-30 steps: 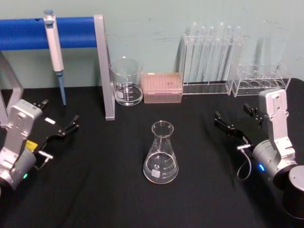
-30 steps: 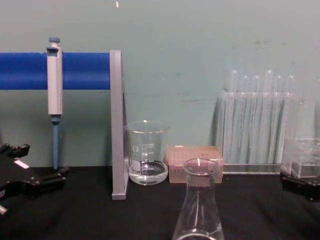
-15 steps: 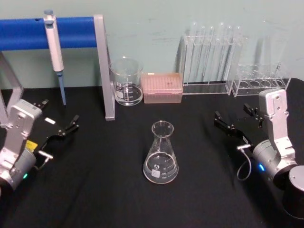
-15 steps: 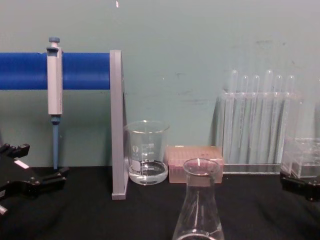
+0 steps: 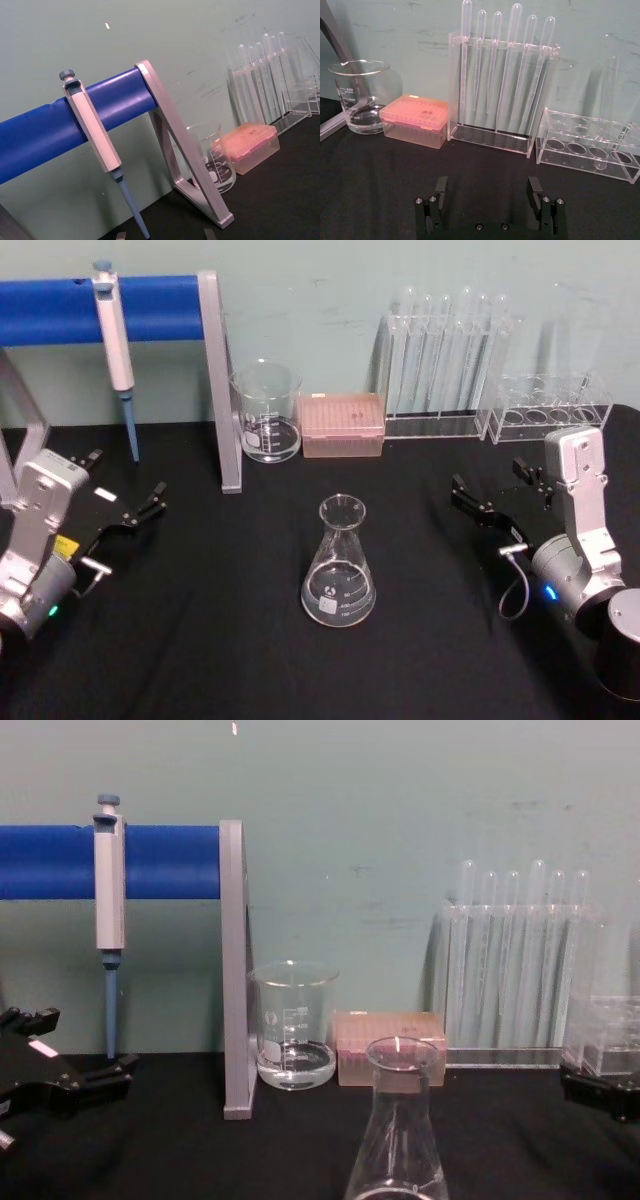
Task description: Grasp the erlenmeyer flask with one hand, shake it three times, then place it back.
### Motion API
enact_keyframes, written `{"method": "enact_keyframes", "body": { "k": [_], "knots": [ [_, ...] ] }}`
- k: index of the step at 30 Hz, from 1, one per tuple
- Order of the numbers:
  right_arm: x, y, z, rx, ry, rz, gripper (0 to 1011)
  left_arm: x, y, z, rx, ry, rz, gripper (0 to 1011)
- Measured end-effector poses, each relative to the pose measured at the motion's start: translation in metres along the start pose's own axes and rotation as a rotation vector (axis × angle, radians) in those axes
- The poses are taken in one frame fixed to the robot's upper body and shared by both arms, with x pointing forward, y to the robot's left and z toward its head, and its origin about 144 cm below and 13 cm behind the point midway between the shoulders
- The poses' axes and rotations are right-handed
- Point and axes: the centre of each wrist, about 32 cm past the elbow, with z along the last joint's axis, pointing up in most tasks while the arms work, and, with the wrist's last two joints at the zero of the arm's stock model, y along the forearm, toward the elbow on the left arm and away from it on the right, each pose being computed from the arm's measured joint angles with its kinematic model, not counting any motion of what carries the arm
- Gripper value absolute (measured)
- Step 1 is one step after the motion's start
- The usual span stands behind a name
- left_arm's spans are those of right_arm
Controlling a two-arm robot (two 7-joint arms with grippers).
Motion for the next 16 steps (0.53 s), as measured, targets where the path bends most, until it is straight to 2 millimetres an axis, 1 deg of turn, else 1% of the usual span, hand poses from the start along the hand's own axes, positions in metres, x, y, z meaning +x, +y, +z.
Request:
{"method": "enact_keyframes", "body": {
  "k": [16],
  "knots": [
    [0.0000,0.0000,0.0000,0.000,0.000,0.000,1003,0.0000,0.0000,0.0000,0.000,0.000,0.000,1001]
  ]
}}
